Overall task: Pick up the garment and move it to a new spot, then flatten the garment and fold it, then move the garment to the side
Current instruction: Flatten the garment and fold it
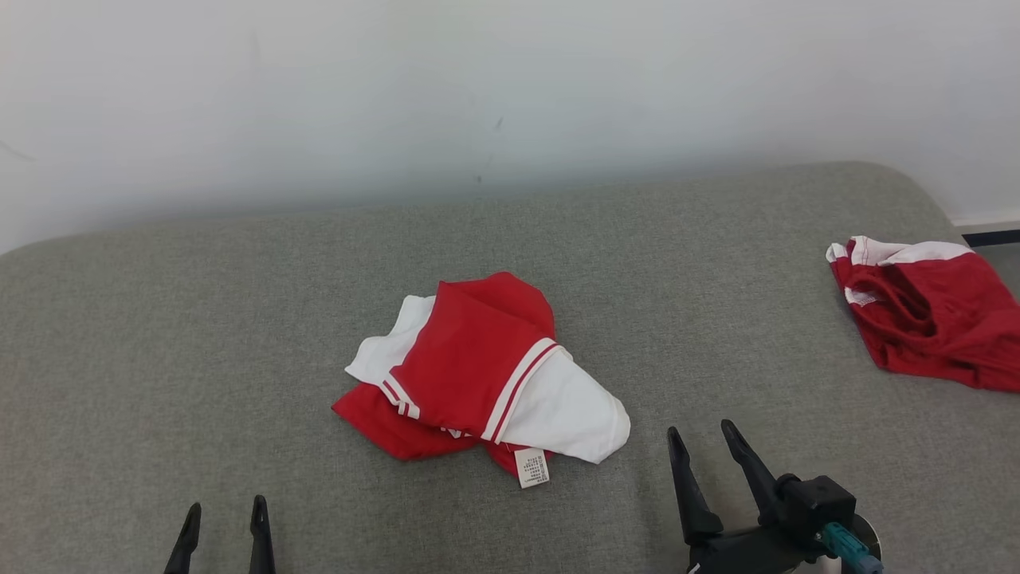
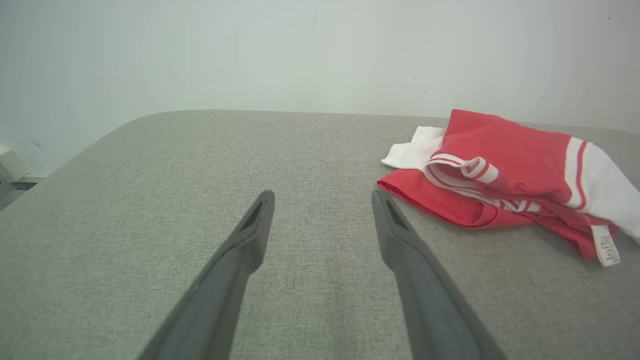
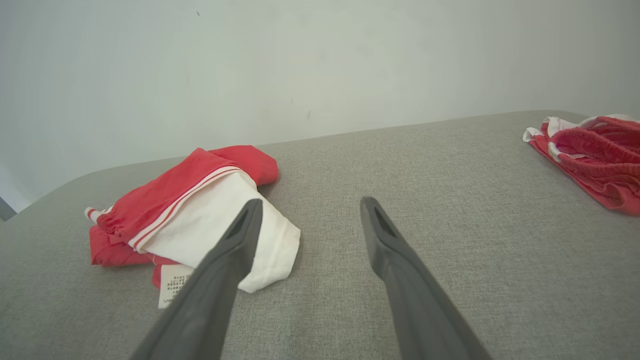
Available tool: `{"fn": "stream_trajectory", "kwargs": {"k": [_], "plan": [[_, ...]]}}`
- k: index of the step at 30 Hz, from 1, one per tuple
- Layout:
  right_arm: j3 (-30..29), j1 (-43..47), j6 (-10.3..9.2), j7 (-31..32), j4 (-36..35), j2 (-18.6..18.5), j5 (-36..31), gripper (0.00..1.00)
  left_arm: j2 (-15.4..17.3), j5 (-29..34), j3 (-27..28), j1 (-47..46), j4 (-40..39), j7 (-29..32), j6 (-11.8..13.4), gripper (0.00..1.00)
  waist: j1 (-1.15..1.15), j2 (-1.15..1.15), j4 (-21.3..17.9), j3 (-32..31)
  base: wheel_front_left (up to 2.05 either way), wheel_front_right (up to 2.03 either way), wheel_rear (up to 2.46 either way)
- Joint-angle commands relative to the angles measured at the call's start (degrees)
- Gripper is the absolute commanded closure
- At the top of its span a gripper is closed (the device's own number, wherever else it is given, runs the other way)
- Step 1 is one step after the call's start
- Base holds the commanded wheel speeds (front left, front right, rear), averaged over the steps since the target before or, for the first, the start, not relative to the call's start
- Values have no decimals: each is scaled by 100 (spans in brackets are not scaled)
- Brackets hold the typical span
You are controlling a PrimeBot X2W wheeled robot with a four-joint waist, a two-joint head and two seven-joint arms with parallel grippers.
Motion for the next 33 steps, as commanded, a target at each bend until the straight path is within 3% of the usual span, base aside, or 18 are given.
{"fn": "stream_trajectory", "kwargs": {"k": [1, 23, 25, 26, 29, 30, 31, 33], "plan": [[25, -19, -15, 3, 34, 10, -41, 0, -23, 18, 15, -46, -24, -17, -11, 0, 0, 0, 31, 32, 0, 0, 0], [69, -646, -15, 2, 795, 10, -106, 0, -44, -340, -586, -630, -60, -17, -96, 0, 0, 0, 777, 1144, 0, 0, 0], [77, -684, -15, 2, 851, 9, -95, 14, -45, -336, -590, -665, -55, -17, -84, 0, 0, 0, 785, 1156, 0, 0, 0], [86, -686, -15, 3, 881, 10, -86, 37, -44, -338, -586, -673, -56, -17, -85, 0, 0, 0, 784, 1153, 0, 0, 0], [100, -691, -15, 2, 928, 9, -46, 91, -45, -336, -565, -669, -84, -17, -86, 0, 0, 0, 758, 1128, 0, 0, 0], [100, -691, -15, 2, 928, 9, -46, 91, -45, -336, -565, -669, -84, -17, -86, 0, 0, 0, 758, 1128, 0, 0, 0], [112, -691, -15, 2, 937, 9, -40, 100, -45, -337, -562, -667, -88, -17, -86, 0, 0, 0, 746, 1119, 0, 0, 0], [91, -701, -15, 3, 836, 9, 61, 100, -45, -315, -577, -672, -100, -17, -87, 0, 0, 0, 717, 1089, 0, 0, 0]]}}
